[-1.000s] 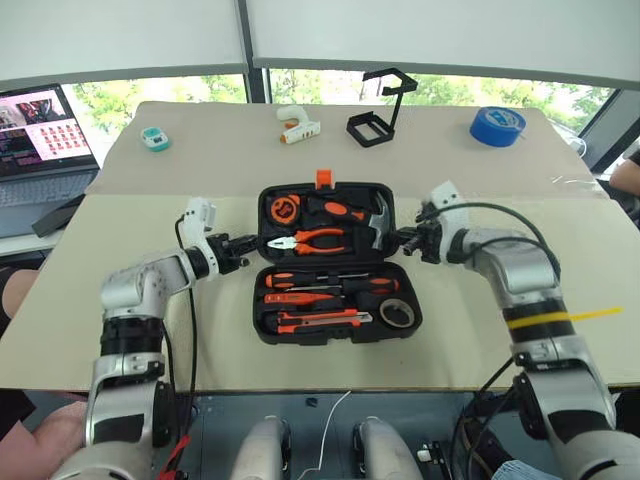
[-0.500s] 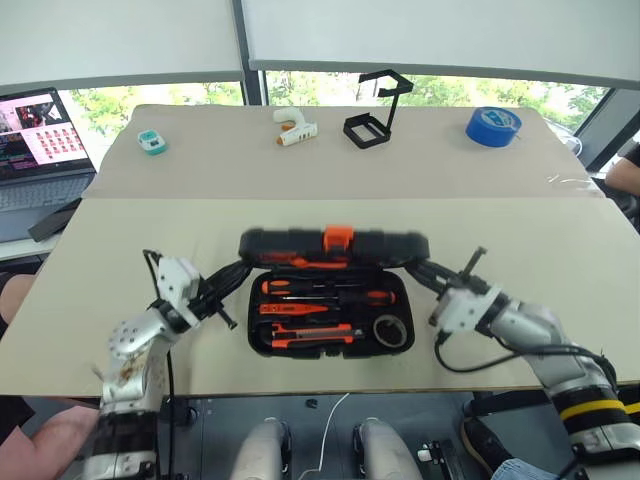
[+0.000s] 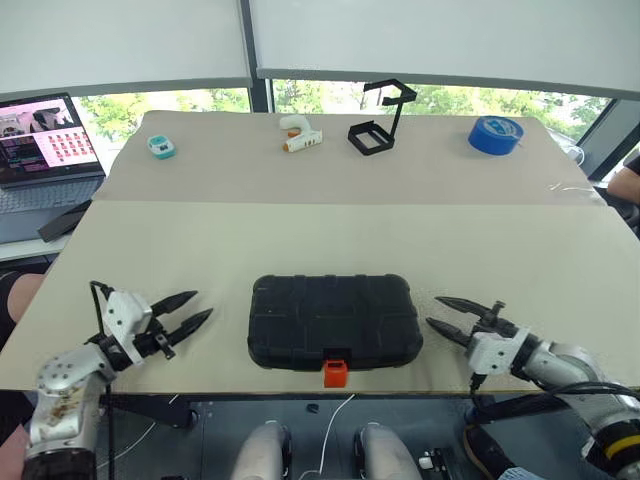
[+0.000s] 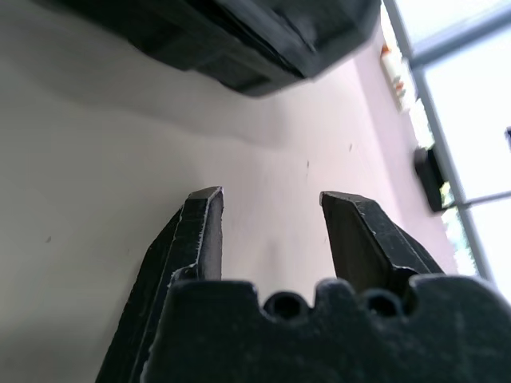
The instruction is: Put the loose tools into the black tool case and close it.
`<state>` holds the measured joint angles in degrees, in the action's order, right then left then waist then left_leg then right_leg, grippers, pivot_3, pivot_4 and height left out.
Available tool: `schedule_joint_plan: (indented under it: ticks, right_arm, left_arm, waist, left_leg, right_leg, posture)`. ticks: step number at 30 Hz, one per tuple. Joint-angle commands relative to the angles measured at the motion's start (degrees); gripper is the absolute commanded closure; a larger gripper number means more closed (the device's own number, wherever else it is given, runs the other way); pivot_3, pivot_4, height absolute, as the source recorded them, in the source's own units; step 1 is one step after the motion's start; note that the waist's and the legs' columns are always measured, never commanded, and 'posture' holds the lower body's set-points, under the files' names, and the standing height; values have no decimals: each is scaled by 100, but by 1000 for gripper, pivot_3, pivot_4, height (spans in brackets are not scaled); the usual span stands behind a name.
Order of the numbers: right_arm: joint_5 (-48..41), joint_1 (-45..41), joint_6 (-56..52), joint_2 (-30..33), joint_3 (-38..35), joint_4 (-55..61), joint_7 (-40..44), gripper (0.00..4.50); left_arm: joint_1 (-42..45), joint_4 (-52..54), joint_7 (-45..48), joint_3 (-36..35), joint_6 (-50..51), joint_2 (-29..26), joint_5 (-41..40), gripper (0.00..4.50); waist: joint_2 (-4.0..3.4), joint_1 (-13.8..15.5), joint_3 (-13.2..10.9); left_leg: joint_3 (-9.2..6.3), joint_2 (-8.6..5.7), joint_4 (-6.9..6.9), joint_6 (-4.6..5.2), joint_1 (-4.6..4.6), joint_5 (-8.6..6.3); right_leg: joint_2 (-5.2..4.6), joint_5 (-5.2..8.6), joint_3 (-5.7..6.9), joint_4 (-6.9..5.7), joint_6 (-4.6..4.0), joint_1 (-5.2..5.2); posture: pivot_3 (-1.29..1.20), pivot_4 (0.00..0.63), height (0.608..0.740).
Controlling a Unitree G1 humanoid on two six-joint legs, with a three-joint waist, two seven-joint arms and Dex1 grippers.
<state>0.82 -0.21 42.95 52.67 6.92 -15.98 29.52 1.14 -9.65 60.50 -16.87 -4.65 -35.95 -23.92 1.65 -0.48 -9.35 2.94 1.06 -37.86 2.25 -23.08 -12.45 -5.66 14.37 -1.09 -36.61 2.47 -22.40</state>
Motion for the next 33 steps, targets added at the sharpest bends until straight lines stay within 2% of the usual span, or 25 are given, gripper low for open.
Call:
schedule_joint_plan:
  ticks: [1, 4, 6, 8, 11, 17, 21, 25, 33]
  right_arm:
    - [-2117, 565, -1660, 526, -301, 1315, 1444, 3522]
    - [-2569, 1218, -2495, 1110, -234, 2150, 2356, 4494]
    - [-2731, 1449, -3011, 1271, -228, 2662, 2557, 4500]
    - [-3011, 1478, -3723, 1290, -198, 3175, 2570, 4500]
    - [-2880, 1343, -4427, 1171, -9, 3703, 2573, 4500]
    - [-2236, 422, -5281, 342, 523, 3977, 2216, 4500]
    - [-1456, -110, -4906, -96, 723, 3532, 2150, 4500]
    - [-1084, -732, -4789, -767, 636, 3009, 1766, 4500]
    - [-459, -2157, -4370, -1579, 503, 1188, 1414, 4500]
  left_arm:
    - [490, -74, 147, 187, 209, -180, -14, 2646]
    - [1011, -217, 181, 505, 358, -190, 168, 3695]
    - [1394, -347, 148, 716, 426, -148, 311, 4469]
    - [1771, -500, 119, 920, 537, -90, 436, 4469]
    - [2259, -834, 164, 1242, 639, -15, 657, 4469]
    - [2881, -1392, 542, 1867, 661, 62, 1042, 4469]
    - [2860, -1498, 582, 1956, 767, 114, 1077, 4469]
    - [2525, -1394, 426, 1780, 781, 122, 975, 4469]
    - [1610, -78, 189, 1323, 1230, 165, 467, 4469]
  waist:
    - [1, 11, 0]
    - [1, 13, 2]
    - [4, 33, 3]
    - [4, 37, 3]
    - [4, 47, 3]
    - [9, 47, 2]
    - [9, 50, 2]
    - [10, -10, 2]
    - [11, -30, 0]
  left_leg:
    - [-6, 2, 0, 0, 0, 0]
    - [-8, 2, 0, 1, 5, -2]
    - [-12, 4, 0, 3, 3, -3]
    - [-13, 6, 0, 2, -1, -3]
    - [-13, 4, -2, 2, -10, -2]
    - [-14, 1, -2, 3, -28, -3]
    - [-14, -4, -16, 4, -56, -3]
    - [-13, -2, -23, 4, -62, -3]
    - [-1, 1, -24, 0, -76, 0]
  right_leg:
    - [0, 0, 7, 3, 0, 5]
    - [-11, -2, 13, 7, 0, 13]
    - [-8, -1, 23, 10, 0, 11]
    - [-4, -1, 24, 13, 0, 9]
    - [1, -3, 23, 14, 1, 1]
    - [22, -9, 22, 41, 9, -4]
    - [25, -14, 20, 37, 15, -28]
    - [38, -20, 18, 33, 10, -36]
    - [28, -19, 0, -11, 9, -80]
  posture:
    - [0, 150, 740]
    - [0, 150, 740]
    - [0, 150, 740]
    - [0, 150, 740]
    - [0, 150, 740]
    - [0, 150, 740]
    - [0, 150, 740]
    - [0, 150, 740]
    - [0, 150, 740]
